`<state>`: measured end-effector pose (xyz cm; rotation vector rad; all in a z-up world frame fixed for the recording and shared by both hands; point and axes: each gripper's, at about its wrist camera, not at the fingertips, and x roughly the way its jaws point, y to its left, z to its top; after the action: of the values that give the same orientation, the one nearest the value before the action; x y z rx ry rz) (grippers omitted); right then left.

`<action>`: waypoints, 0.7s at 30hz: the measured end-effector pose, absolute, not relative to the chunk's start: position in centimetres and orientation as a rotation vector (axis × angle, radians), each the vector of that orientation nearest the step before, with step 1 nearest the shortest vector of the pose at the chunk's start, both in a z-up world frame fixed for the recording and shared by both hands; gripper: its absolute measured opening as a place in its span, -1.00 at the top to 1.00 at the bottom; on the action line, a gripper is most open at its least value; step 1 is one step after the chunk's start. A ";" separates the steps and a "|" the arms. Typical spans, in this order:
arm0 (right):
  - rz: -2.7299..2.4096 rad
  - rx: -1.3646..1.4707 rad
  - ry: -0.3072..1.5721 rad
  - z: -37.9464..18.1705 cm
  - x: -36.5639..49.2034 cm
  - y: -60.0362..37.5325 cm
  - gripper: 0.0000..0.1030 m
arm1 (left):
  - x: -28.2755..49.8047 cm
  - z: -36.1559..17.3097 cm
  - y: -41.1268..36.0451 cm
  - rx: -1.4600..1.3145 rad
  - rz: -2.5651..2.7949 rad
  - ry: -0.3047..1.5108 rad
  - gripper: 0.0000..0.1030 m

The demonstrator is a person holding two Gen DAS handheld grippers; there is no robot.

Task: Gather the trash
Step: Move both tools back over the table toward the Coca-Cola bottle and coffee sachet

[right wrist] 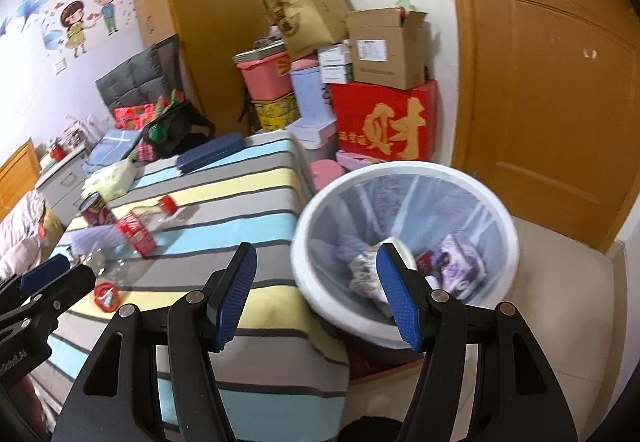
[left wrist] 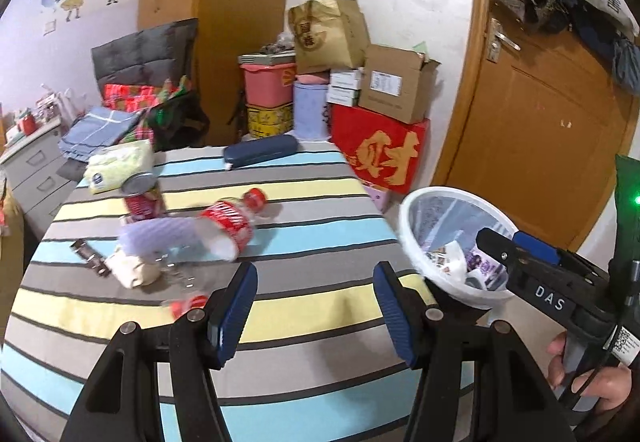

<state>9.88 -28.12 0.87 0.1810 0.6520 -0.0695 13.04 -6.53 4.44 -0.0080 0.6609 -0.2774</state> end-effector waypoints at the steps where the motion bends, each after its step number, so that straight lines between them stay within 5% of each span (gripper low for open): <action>1: -0.058 0.174 0.651 0.9 10.0 -27.6 -0.24 | 13.0 4.5 -6.1 -0.010 -0.268 0.661 -0.16; 21: 0.105 0.107 0.669 0.8 11.3 -19.6 -0.24 | 12.4 4.1 5.3 -0.095 -0.078 0.649 -0.17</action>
<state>11.33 -19.59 0.80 0.1067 0.6687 0.1046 12.36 5.28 4.11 -0.0945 0.6494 -0.0778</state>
